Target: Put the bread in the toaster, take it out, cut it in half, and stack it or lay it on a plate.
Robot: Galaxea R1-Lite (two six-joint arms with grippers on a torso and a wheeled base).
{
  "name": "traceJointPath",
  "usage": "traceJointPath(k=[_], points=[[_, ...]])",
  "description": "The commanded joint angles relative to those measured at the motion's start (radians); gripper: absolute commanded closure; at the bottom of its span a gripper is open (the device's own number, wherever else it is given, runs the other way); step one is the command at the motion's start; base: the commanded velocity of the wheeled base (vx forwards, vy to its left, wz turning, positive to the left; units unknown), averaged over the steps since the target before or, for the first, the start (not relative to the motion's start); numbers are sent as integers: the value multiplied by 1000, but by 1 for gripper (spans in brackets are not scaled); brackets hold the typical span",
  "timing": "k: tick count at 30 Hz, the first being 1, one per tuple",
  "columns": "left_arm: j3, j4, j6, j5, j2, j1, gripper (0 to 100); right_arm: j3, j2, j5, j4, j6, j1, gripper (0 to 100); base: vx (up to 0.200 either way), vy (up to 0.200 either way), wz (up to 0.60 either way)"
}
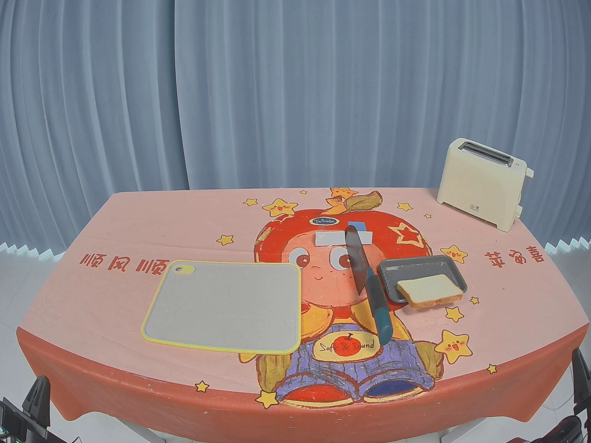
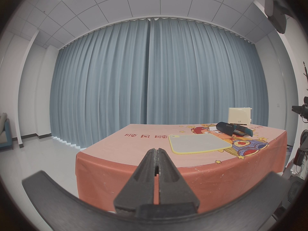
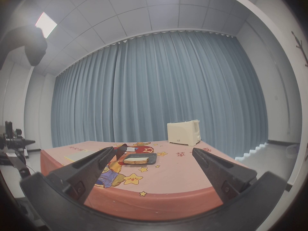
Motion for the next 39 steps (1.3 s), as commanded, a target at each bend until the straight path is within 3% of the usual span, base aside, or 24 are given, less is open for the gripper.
traceJointPath(k=[1,9,12,14,15,25,29,34,39], points=[[18,0,0,0,-4,2,100,8,39,3,1,33,22,0,0,0,0],[18,0,0,0,-5,1,100,13,59,16,1,103,40,0,0,0,0],[18,0,0,0,-4,1,100,16,69,70,1,165,37,0,0,0,0],[18,0,0,0,-4,1,100,16,73,82,1,182,35,0,0,0,0],[18,0,0,0,-4,2,100,16,89,111,1,223,34,0,0,0,0],[18,0,0,0,-4,2,100,13,153,203,-2,404,29,0,0,0,0],[18,0,0,0,-5,1,100,11,171,225,-4,482,29,0,0,0,0],[18,0,0,0,-4,1,100,14,179,253,-4,524,29,0,0,0,0],[18,0,0,0,-4,2,100,13,211,268,-11,603,38,0,0,0,0]])
